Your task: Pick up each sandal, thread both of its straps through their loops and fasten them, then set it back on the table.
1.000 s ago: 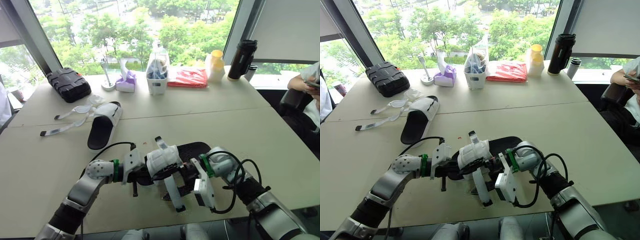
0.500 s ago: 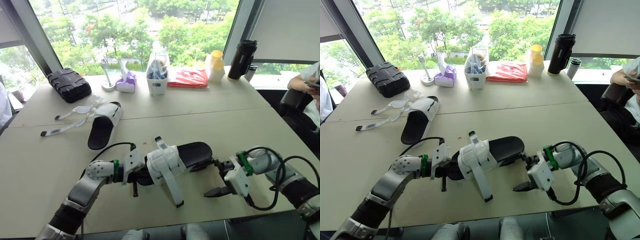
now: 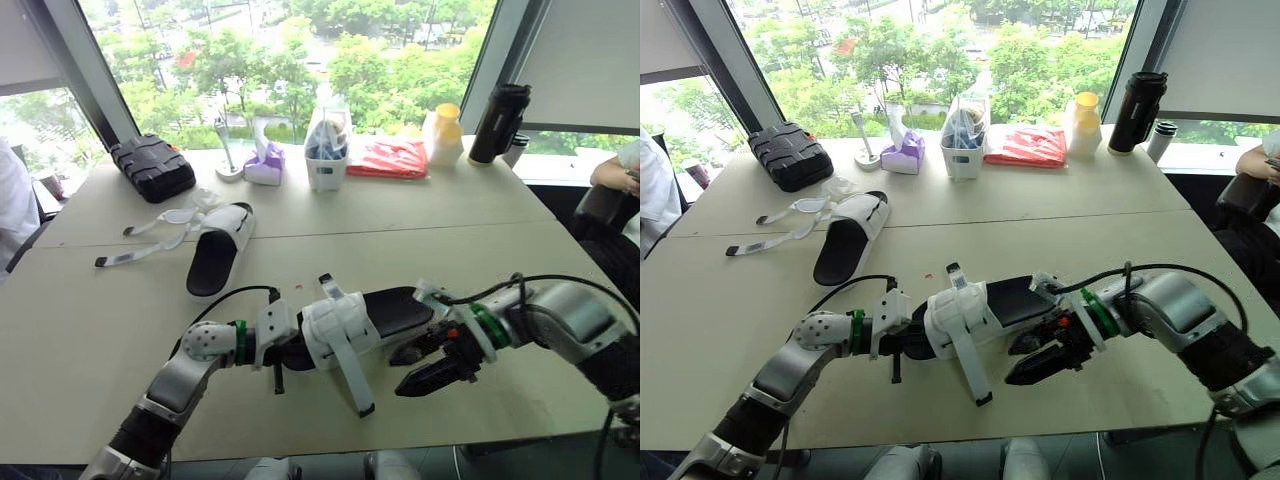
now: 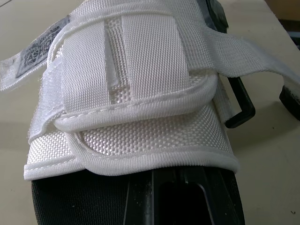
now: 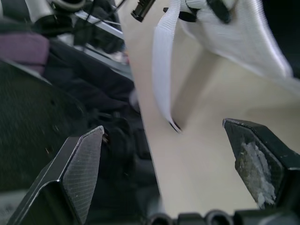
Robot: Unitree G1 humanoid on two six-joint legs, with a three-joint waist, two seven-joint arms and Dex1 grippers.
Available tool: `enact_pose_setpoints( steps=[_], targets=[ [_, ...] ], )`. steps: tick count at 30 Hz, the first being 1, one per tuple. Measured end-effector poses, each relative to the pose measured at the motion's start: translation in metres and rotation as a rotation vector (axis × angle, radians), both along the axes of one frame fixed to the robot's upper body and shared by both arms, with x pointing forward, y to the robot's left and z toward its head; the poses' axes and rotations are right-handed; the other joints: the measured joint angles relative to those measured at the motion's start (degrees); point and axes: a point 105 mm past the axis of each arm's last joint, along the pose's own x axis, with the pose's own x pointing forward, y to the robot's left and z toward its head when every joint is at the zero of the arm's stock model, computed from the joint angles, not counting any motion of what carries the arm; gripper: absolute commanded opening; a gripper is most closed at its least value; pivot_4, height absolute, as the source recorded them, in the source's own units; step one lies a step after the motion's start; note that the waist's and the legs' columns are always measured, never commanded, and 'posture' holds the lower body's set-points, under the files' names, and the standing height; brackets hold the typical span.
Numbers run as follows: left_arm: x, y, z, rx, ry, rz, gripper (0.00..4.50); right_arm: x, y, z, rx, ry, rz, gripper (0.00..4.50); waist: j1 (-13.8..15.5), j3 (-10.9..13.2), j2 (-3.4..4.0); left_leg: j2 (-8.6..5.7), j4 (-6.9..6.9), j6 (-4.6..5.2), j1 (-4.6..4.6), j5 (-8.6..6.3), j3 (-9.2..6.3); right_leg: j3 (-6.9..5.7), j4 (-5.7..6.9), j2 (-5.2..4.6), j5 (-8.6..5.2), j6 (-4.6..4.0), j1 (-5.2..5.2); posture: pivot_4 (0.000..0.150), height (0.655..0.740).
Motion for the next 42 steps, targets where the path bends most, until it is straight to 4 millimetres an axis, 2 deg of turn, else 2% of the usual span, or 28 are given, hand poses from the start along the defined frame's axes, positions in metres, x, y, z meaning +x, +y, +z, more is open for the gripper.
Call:
enact_pose_setpoints(
  steps=[6, 10, 13, 16, 20, 24, 27, 31, 33, 35, 39, 42],
  targets=[
    [-0.001, 0.001, 0.000, 0.013, -0.010, -0.001, 0.00, 0.002, 0.023, -0.009, 0.017, 0.085, -0.049, 4.42, -0.17, -0.08, -0.09, -0.02, -0.01, 0.03, 0.02, -0.02, 0.00, -0.02, 0.01, -0.01, 0.00, 0.01, 0.00, 0.150, 0.7400],
    [-0.002, 0.001, 0.000, 0.012, -0.010, -0.001, 0.00, 0.002, 0.028, -0.011, 0.017, 0.097, -0.063, 4.42, -0.23, -0.09, -0.11, -0.03, -0.01, 0.07, 0.03, -0.04, 0.01, -0.02, 0.00, -0.02, 0.01, 0.01, 0.00, 0.150, 0.7400],
    [-0.002, 0.001, 0.000, 0.012, -0.009, 0.001, 0.00, 0.001, 0.039, -0.013, 0.045, 0.102, -0.064, 3.56, -0.22, -0.10, -0.11, -0.03, -0.02, 0.07, 0.03, -0.04, -0.01, -0.03, 0.01, -0.01, 0.01, 0.01, 0.00, 0.150, 0.7400],
    [-0.002, 0.001, 0.000, 0.012, -0.009, 0.002, 0.00, 0.000, 0.047, -0.014, 0.067, 0.119, -0.069, 2.07, -0.23, -0.10, -0.12, -0.03, -0.01, 0.07, 0.03, -0.04, 0.00, -0.02, 0.01, -0.01, 0.01, 0.02, 0.00, 0.150, 0.7400],
    [-0.002, 0.001, 0.000, 0.012, -0.008, 0.003, 0.00, 0.002, 0.047, -0.013, 0.070, 0.112, -0.090, 0.07, -0.24, -0.11, -0.12, -0.03, -0.02, 0.07, 0.04, -0.04, 0.00, -0.03, 0.01, -0.01, 0.01, 0.02, 0.00, 0.150, 0.7400],
    [-0.002, 0.001, 0.000, 0.012, -0.009, 0.006, 0.00, 0.002, 0.050, -0.013, 0.086, 0.119, -0.104, 0.07, -0.23, -0.11, -0.12, -0.03, -0.01, 0.07, 0.04, -0.04, 0.00, -0.03, 0.02, 0.00, 0.01, 0.02, 0.00, 0.150, 0.7400],
    [-0.002, 0.001, 0.000, 0.012, -0.008, 0.006, 0.00, 0.001, 0.048, -0.003, 0.095, 0.114, -0.093, 0.07, -0.26, -0.11, -0.11, -0.03, -0.01, 0.07, 0.04, -0.04, 0.00, -0.03, 0.03, 0.00, 0.01, 0.02, 0.01, 0.150, 0.7400],
    [-0.001, 0.001, 0.000, 0.012, -0.008, 0.009, 0.00, 0.007, 0.053, 0.036, 0.149, 0.086, -0.042, 0.07, -0.29, -0.11, -0.11, -0.03, 0.00, 0.07, 0.05, -0.04, 0.01, -0.03, 0.04, 0.00, 0.01, 0.02, 0.01, 0.150, 0.7400],
    [-0.001, 0.001, 0.000, 0.011, -0.007, 0.009, 0.00, 0.015, 0.060, 0.061, 0.193, 0.038, -0.020, 0.07, -0.27, -0.12, -0.11, -0.02, 0.00, 0.07, 0.06, -0.04, 0.00, -0.04, 0.04, 0.01, 0.01, 0.02, 0.02, 0.150, 0.7400],
    [-0.001, 0.000, 0.000, 0.009, -0.007, 0.008, 0.00, 0.025, 0.068, 0.076, 0.226, 0.026, -0.023, 0.07, -0.23, -0.14, -0.14, -0.03, -0.01, 0.07, 0.06, -0.04, -0.02, -0.06, 0.04, 0.02, 0.01, 0.01, 0.02, 0.150, 0.7400],
    [-0.002, -0.001, 0.000, 0.008, -0.006, 0.003, 0.00, 0.042, 0.083, 0.084, 0.269, 0.044, -0.048, 0.07, -0.18, -0.14, -0.13, -0.09, -0.01, 0.07, 0.02, -0.04, -0.05, -0.04, 0.06, -0.03, 0.02, 0.00, -0.02, 0.150, 0.7400],
    [-0.002, 0.000, 0.000, 0.007, -0.006, 0.004, 0.00, 0.054, 0.090, 0.080, 0.270, 0.036, -0.077, 0.07, -0.22, -0.14, -0.13, -0.10, -0.01, 0.07, 0.02, -0.04, -0.05, -0.04, 0.07, -0.04, 0.02, 0.00, -0.03, 0.150, 0.7400]
  ],
)
